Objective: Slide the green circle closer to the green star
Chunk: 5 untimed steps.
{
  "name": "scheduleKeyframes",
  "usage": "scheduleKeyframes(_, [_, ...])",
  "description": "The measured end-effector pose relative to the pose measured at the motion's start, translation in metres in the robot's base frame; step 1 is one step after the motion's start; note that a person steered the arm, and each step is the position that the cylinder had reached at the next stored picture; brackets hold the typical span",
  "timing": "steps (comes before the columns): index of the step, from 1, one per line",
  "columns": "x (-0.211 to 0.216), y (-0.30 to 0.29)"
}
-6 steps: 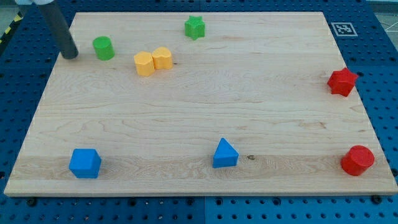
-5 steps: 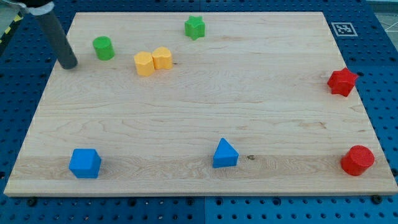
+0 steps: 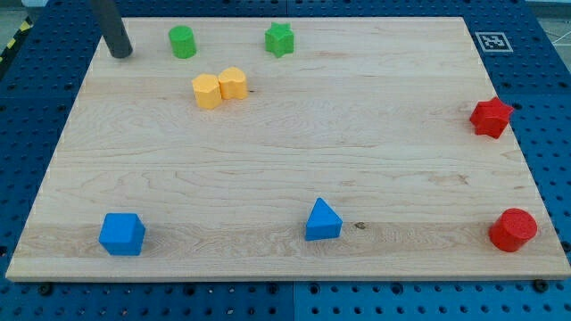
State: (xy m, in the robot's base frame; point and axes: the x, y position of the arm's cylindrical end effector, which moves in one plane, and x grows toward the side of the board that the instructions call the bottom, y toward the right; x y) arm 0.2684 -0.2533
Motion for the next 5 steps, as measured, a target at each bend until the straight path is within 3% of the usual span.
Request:
scheduleKeyframes(2, [-0.003, 0.138])
scheduleKeyframes(3, [-0.003, 0.168])
scheduleKeyframes(5, [-0.027, 0.112])
